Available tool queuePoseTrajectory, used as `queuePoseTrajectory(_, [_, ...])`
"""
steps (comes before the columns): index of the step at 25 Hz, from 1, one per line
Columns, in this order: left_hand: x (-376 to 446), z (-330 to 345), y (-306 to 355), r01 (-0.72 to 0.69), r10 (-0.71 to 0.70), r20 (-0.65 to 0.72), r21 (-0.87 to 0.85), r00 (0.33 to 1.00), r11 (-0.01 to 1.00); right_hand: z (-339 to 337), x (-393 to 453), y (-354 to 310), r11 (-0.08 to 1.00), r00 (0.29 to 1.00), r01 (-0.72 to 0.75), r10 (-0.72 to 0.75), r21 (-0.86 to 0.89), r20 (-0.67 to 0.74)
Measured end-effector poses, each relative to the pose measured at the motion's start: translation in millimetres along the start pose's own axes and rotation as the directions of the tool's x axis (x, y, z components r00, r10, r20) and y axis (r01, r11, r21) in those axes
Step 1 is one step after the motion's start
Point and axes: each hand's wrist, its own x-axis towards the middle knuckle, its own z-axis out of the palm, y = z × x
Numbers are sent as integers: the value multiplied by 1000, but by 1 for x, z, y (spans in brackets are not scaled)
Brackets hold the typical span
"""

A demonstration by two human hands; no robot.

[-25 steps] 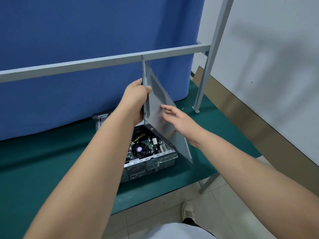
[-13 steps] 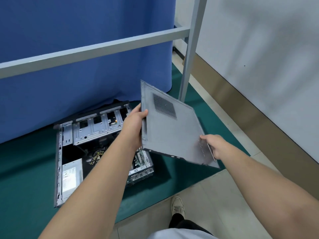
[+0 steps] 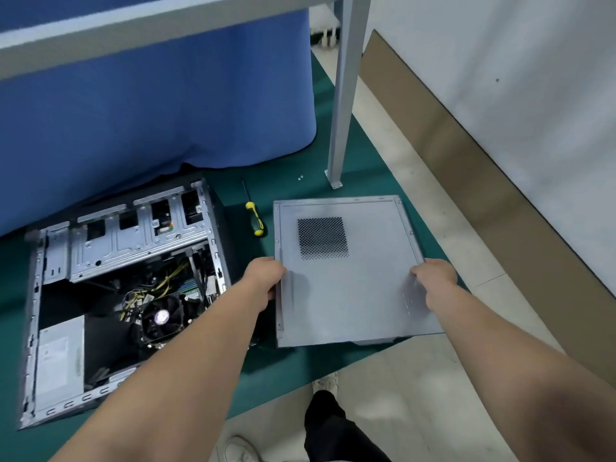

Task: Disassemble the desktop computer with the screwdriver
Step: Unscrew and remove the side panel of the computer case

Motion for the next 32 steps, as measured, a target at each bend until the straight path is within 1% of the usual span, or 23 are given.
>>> queuePoseTrajectory(3, [17,12,-7,38,-38,-3,99,999,994,10,14,7,999,997,43,-42,6,-72])
queuePoseTrajectory(6, [24,19,-16,10,-12,10,159,1000,987,19,16,3,996,992,88,-90,-31,-90])
queuePoseTrajectory(7, [25,20,-19,-17,16,11,189,1000,982,22,16,3,993,992,99,-104,-67,-77])
queuePoseTrajectory(10, [21,24,-30,-109,110,14,312,994,944,29,14,5,949,987,146,-158,-279,-24])
queuePoseTrajectory(12, [19,25,-36,-154,133,83,381,988,911,33,12,4,895,978,199,-206,-399,27])
queuePoseTrajectory(13, [18,26,-40,-175,134,126,420,983,891,34,11,4,876,975,218,-213,-429,60])
queuePoseTrajectory(15, [18,28,-42,-240,162,189,540,969,807,36,5,5,833,966,260,-228,-488,125])
queuePoseTrajectory(16, [19,28,-42,-278,184,212,628,960,727,37,2,5,786,955,298,-252,-542,159])
queuePoseTrajectory(18, [21,30,-43,-346,197,285,798,938,494,42,-5,5,619,901,431,-326,-657,284])
queuePoseTrajectory(19, [22,32,-45,-371,179,326,850,928,375,46,-8,4,526,861,507,-342,-683,376])
queuePoseTrajectory(20, [23,34,-47,-381,149,352,881,924,282,51,-12,5,441,825,565,-324,-698,463])
queuePoseTrajectory(21, [24,36,-49,-376,118,358,901,926,217,55,-15,7,370,803,596,-287,-713,522])
queuePoseTrajectory(22, [25,38,-51,-366,95,354,915,930,172,59,-16,10,313,796,605,-249,-732,552])
queuePoseTrajectory(24, [27,40,-52,-346,64,341,931,938,116,65,-17,13,251,802,598,-206,-762,561])
queuePoseTrajectory(32, [32,42,-43,-323,-16,324,945,946,54,78,-10,2,215,829,559,-159,-801,536])
